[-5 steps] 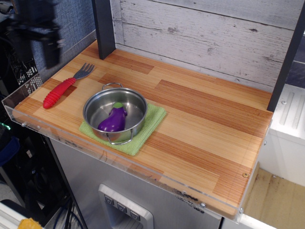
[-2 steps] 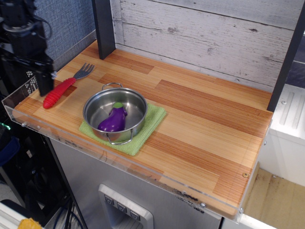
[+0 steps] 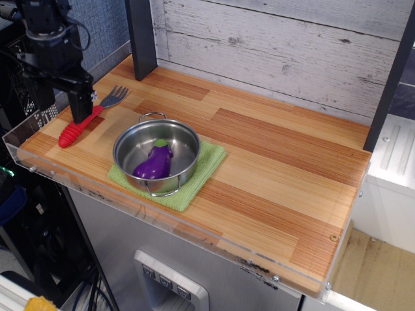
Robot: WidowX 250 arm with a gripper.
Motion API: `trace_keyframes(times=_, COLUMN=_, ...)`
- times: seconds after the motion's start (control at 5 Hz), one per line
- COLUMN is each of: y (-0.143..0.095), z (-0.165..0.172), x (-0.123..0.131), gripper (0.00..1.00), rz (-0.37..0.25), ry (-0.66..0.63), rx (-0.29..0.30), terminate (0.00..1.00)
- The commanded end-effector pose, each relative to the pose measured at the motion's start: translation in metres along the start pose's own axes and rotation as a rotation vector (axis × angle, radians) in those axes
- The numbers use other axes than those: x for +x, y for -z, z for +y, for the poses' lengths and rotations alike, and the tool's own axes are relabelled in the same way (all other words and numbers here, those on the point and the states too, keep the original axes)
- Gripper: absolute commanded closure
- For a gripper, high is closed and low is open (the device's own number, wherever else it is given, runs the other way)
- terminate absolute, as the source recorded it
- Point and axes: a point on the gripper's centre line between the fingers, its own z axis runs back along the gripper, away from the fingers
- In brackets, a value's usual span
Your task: Move the behind the pot with the eggplant
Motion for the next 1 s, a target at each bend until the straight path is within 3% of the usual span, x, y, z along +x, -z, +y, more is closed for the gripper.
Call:
trace_keyframes(times=0.0, y=0.021, z=0.007, x=0.015, gripper=0.00, rz=0.036, ry=-0.001, rx=0.064, terminate=0.00)
trace_keyframes(times=0.2, y=0.038, z=0.016, x=0.018, gripper=0.00, rz=0.076, ry=-0.016, rx=0.079, terminate=0.00)
trace_keyframes(times=0.4, y=0.043, z=0.015, x=0.018, gripper=1.00, rz=0.079, ry=-0.024, rx=0.073, terminate=0.00)
trace_keyframes(times=0.8, y=0.033, z=0.010, x=0.017, gripper=1.00, rz=0.055, ry=-0.013, rx=0.063, terminate=0.00)
